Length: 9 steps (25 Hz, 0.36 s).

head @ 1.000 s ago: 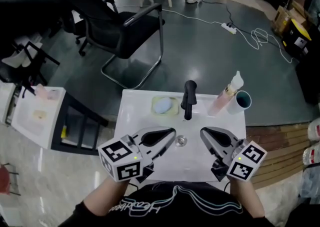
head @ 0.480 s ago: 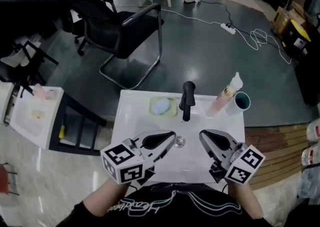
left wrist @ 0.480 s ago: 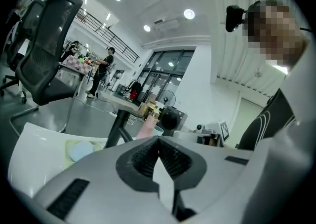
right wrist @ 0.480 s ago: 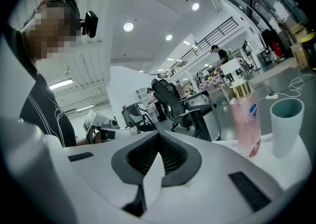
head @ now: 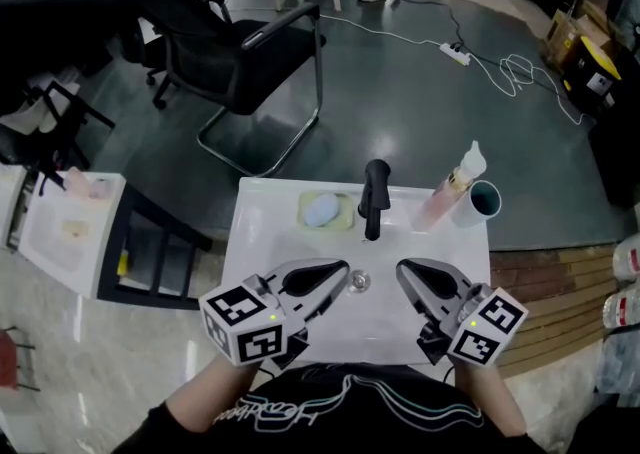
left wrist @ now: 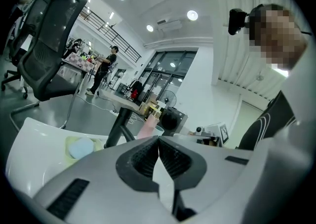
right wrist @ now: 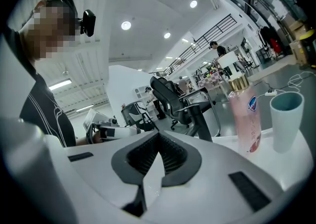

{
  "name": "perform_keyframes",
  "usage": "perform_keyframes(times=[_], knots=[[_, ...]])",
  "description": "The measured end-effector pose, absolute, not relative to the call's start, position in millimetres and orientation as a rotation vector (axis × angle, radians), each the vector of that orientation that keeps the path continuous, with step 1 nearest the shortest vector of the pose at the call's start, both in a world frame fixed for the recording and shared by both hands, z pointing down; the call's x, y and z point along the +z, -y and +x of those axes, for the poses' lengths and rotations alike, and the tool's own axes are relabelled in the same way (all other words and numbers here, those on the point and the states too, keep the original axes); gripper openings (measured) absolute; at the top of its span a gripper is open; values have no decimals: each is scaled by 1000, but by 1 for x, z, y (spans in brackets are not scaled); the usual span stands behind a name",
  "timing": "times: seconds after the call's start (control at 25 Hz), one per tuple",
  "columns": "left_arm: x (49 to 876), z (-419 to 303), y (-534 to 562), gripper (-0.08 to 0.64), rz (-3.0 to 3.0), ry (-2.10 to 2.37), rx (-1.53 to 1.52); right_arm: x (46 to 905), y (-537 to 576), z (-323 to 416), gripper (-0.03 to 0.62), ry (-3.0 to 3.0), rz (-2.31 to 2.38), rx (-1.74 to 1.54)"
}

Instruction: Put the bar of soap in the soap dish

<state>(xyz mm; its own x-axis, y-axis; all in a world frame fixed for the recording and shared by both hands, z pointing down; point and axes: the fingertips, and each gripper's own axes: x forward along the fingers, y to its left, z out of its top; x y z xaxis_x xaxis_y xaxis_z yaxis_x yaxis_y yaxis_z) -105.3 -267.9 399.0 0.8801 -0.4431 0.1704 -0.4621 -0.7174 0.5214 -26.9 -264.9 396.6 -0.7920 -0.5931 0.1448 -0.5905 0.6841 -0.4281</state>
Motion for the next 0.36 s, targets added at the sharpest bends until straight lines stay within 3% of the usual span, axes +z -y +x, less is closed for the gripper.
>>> perform_keyframes(times=[0.36], knots=[[407, -106, 272, 25, 2464, 650, 57, 405, 267, -29, 26, -2870, -1018, -754]])
